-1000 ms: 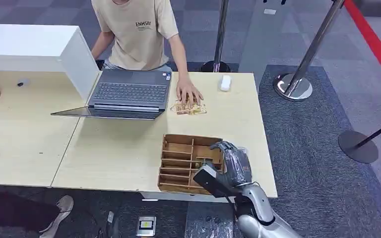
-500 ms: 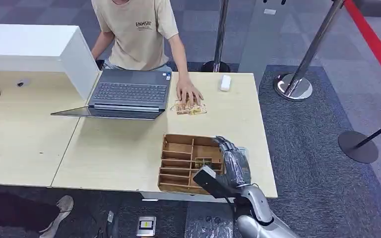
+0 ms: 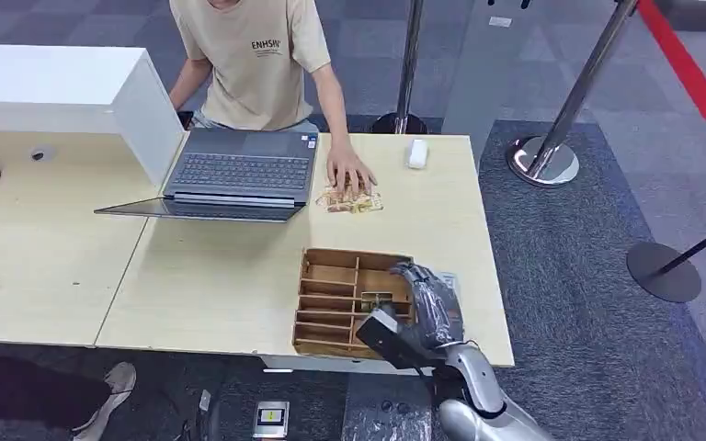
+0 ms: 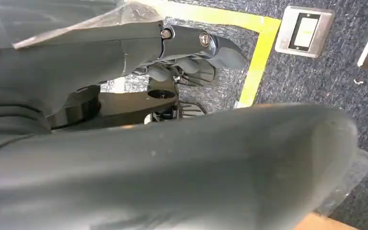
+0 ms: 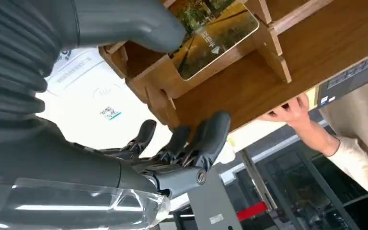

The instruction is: Pass the card to the sensor for recognition and then transmit it.

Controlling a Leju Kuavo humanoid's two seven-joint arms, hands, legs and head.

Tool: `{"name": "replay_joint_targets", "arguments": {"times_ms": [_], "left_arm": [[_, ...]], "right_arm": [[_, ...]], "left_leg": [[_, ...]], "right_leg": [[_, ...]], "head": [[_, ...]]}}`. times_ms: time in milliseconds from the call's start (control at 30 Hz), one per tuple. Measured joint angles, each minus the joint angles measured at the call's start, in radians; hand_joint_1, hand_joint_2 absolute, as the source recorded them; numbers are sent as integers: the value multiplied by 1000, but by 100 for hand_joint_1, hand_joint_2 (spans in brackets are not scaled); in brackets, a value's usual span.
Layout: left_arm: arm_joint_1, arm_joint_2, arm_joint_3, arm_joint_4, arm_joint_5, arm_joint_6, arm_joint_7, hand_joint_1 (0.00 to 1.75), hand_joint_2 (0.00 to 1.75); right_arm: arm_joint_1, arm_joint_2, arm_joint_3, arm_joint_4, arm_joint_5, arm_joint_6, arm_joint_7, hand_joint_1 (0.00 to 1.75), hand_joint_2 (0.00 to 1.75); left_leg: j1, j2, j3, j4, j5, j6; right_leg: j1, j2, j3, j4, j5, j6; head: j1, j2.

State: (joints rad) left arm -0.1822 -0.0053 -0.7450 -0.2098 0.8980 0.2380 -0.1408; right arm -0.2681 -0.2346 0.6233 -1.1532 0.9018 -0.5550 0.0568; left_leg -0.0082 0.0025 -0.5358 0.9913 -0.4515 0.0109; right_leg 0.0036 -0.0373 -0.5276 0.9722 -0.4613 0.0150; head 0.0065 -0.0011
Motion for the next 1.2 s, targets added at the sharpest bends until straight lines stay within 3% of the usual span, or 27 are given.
{"name": "replay_joint_targets", "arguments": {"times_ms": [167,267,700,800,833,867,1000,1067,1200], "left_arm": [[-2,0,0,0,0,1,1,0,0],[-3,0,0,0,0,2,3,0,0],[-12,0,0,0,3,10,5,0,0],[-12,0,0,0,3,10,6,0,0],[-12,0,0,0,3,10,6,0,0],[-12,0,0,0,3,10,6,0,0],[-12,0,0,0,3,10,6,0,0],[-12,0,0,0,3,10,6,0,0],[-13,0,0,0,2,13,6,0,0]], "right_arm": [[0,0,6,8,15,6,8,87,175],[0,0,6,11,17,8,8,99,175],[-1,0,8,23,19,15,8,94,175],[-1,0,8,24,19,17,9,112,175],[-1,0,9,24,19,18,10,133,175],[-1,0,9,24,19,19,11,140,175],[-1,0,13,29,19,19,13,147,175],[-1,0,14,31,19,18,15,175,175],[-4,0,16,32,11,13,14,175,175]], "left_leg": [[0,0,0,0,0,0],[0,0,0,0,0,0],[0,0,0,0,0,0],[0,0,1,0,0,0],[0,0,1,0,0,0],[0,0,1,0,0,0],[0,0,1,0,0,0],[0,0,1,0,0,0],[0,0,1,0,1,0]], "right_leg": [[0,0,0,0,0,0],[0,0,0,0,0,0],[0,0,1,0,0,0],[0,0,1,0,0,0],[0,0,1,0,0,0],[0,0,1,0,0,0],[0,0,1,0,0,0],[0,0,1,0,0,0],[0,0,1,0,1,-1]], "head": [[0,0],[0,0],[0,0],[0,0],[0,0],[0,0],[0,0],[0,0],[0,0]]}}
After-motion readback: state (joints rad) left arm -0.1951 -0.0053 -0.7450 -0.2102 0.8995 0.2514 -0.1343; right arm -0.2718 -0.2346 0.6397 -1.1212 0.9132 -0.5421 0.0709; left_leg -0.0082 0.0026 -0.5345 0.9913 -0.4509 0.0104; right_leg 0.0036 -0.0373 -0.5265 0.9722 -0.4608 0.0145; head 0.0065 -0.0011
